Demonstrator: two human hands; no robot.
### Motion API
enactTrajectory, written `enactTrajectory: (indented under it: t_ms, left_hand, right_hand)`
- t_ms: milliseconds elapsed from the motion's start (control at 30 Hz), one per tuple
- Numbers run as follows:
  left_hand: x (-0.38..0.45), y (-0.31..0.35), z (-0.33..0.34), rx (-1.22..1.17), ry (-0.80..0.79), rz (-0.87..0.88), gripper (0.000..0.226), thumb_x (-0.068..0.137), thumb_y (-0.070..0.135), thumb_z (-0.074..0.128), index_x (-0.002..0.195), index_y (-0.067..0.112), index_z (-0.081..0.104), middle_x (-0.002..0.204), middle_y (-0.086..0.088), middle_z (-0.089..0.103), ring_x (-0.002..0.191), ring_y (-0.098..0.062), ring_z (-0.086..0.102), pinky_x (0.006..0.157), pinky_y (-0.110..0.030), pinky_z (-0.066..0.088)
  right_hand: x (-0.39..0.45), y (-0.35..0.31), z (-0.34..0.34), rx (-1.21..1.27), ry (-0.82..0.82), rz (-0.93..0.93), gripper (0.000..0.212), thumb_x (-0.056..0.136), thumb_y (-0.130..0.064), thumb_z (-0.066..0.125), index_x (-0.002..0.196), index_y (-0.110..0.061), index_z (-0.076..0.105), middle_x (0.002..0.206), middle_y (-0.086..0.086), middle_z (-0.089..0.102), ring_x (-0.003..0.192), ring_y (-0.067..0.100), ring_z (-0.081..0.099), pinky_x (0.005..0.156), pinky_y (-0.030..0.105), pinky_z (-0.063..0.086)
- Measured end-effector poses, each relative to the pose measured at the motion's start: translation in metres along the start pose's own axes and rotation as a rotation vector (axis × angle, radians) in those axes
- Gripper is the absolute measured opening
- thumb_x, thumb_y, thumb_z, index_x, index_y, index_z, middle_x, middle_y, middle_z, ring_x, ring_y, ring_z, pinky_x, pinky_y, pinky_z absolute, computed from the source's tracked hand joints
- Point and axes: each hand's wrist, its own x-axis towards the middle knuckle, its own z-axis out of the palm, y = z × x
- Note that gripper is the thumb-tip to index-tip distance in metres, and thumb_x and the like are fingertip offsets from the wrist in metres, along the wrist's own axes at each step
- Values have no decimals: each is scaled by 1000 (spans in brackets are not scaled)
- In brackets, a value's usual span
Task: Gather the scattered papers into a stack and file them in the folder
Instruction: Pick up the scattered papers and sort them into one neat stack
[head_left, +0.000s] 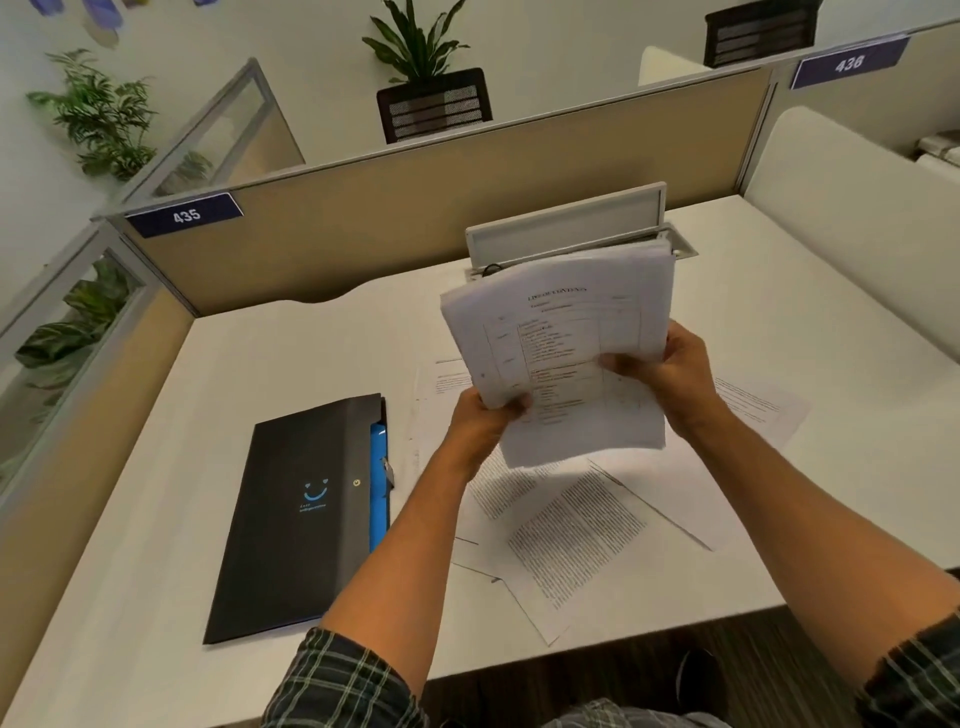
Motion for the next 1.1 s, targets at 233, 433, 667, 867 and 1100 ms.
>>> enactTrajectory:
  t_ms: [233, 433, 667, 867, 1100]
  left_hand:
    - [-7, -24, 11, 126, -79, -27, 32, 91, 14, 72, 120, 24, 66, 118, 5, 69, 109, -17, 64, 86, -30, 55]
    - [-2, -42, 2, 344, 9, -117, 44, 90, 33, 73, 130, 27, 55, 133, 0, 60, 119, -22, 57, 87, -32, 50]
    - [-10, -63, -46, 1170, 204, -309, 92, 71, 55, 82, 144, 18, 39, 141, -11, 47, 130, -34, 46, 107, -49, 37]
    - [-18, -77, -60, 1371, 126, -350, 92, 67, 69, 77, 135, 17, 45, 137, -9, 45, 129, -31, 46, 112, -54, 35]
    - [-11, -71, -60, 1272, 172, -410, 92, 65, 59, 85, 133, 14, 44, 132, -13, 51, 128, -34, 47, 108, -52, 40]
  right_hand:
    - [-27, 38, -26, 53, 4, 104, 58, 52, -35, 92, 107, -25, 74, 110, 6, 75, 102, 29, 72, 76, 45, 64]
    - [-31, 55, -27, 5, 57, 188, 44, 59, -33, 94, 97, -19, 78, 101, 2, 78, 95, 29, 74, 73, 40, 64]
    - [-23, 47, -41, 44, 206, 141, 21, 65, -23, 91, 84, -27, 83, 94, -5, 80, 82, 16, 77, 66, 27, 62]
    - [-30, 51, -59, 55, 261, 150, 26, 66, -21, 89, 89, -25, 80, 95, -8, 80, 81, 13, 77, 64, 24, 61]
    - [-36, 54, -66, 53, 304, 165, 27, 67, -19, 90, 91, -24, 81, 98, -6, 80, 83, 16, 77, 65, 26, 62]
